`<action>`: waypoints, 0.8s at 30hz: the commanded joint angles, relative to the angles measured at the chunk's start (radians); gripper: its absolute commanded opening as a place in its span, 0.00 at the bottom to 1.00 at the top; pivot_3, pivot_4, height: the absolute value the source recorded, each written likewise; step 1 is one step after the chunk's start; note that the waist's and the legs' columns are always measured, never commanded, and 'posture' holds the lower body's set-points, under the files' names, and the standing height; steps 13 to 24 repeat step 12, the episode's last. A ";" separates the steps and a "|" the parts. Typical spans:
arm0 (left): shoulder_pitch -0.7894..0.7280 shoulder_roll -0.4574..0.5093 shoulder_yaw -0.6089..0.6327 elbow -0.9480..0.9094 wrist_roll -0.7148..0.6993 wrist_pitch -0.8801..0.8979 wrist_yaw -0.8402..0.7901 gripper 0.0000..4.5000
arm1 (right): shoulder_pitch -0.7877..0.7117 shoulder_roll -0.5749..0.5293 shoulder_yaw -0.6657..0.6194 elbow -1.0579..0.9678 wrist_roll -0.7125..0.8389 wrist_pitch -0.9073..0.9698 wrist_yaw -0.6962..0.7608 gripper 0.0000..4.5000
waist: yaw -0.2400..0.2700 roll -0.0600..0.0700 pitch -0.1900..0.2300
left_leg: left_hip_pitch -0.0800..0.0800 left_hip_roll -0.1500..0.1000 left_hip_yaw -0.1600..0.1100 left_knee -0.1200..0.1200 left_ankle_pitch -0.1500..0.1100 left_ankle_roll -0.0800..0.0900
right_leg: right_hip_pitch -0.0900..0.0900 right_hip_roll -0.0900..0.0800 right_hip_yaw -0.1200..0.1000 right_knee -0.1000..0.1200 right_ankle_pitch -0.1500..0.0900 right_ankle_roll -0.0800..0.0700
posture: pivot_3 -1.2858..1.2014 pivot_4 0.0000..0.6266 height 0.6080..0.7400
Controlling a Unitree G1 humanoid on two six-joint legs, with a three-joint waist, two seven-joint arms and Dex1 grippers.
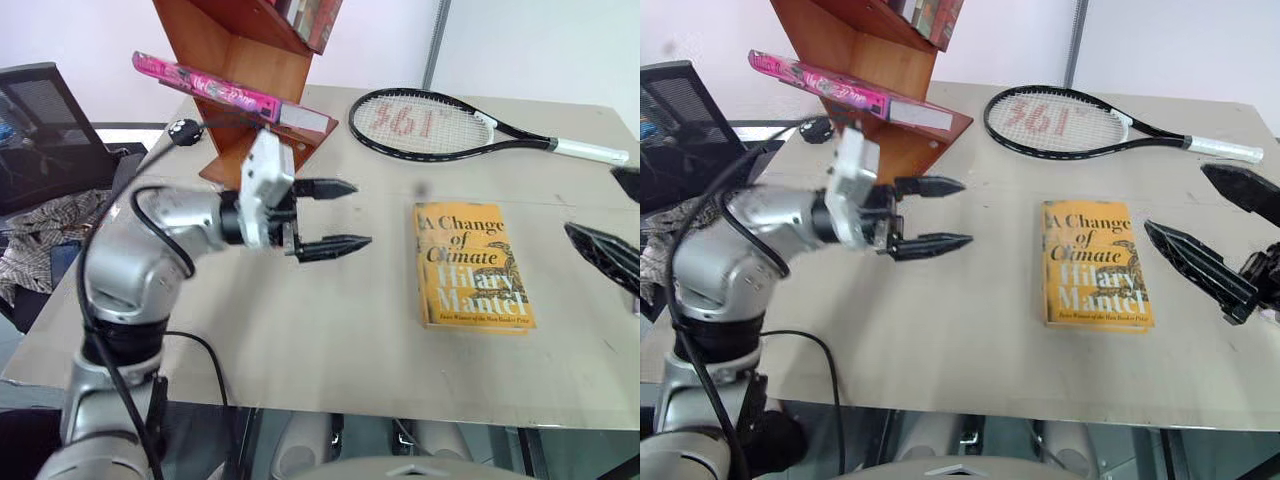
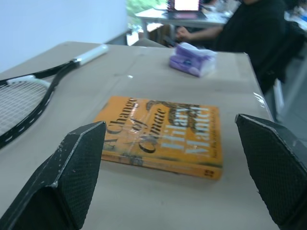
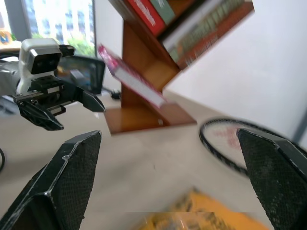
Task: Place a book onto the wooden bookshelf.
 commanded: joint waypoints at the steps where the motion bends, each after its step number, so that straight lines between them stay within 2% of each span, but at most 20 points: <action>1: 0.143 0.016 -0.022 0.007 0.076 -0.109 -0.015 0.99 | 0.185 0.058 -0.071 0.017 -0.185 0.043 0.075 1.00 | 0.004 0.001 0.000 | 0.000 0.000 0.000 0.000 0.000 0.000 | 0.000 0.000 0.000 0.000 0.000 0.000 | 0.52 0.24 0.83; 6: 0.318 0.058 0.031 0.079 0.112 -0.209 -0.062 0.99 | 0.401 0.110 -0.115 0.090 -0.429 0.022 0.165 1.00 | 0.012 0.005 -0.002 | -0.001 0.000 0.000 -0.002 -0.004 -0.003 | -0.005 -0.001 0.001 -0.001 -0.003 0.003 | 0.52 0.24 0.83; 9: 0.412 0.107 0.076 0.078 0.110 -0.225 -0.089 0.99 | 0.429 0.122 -0.102 0.117 -0.506 0.008 0.183 1.00 | 0.007 0.008 -0.003 | -0.001 0.000 0.001 -0.003 -0.005 -0.004 | -0.006 -0.004 0.000 -0.001 -0.003 0.004 | 0.52 0.24 0.83; 12: 0.439 0.150 0.091 0.111 0.117 -0.233 -0.121 0.99 | 0.395 0.119 -0.057 0.122 -0.529 0.014 0.177 1.00 | 0.006 0.009 -0.003 | -0.001 0.000 0.001 -0.006 -0.005 -0.004 | -0.007 -0.006 -0.001 -0.002 -0.003 0.004 | 0.52 0.24 0.83; 24: 0.439 0.150 0.091 0.111 0.117 -0.233 -0.121 0.99 | 0.395 0.119 -0.057 0.122 -0.529 0.014 0.177 1.00 | 0.006 0.009 -0.003 | -0.001 0.000 0.001 -0.006 -0.005 -0.004 | -0.007 -0.006 -0.001 -0.002 -0.003 0.004 | 0.52 0.24 0.83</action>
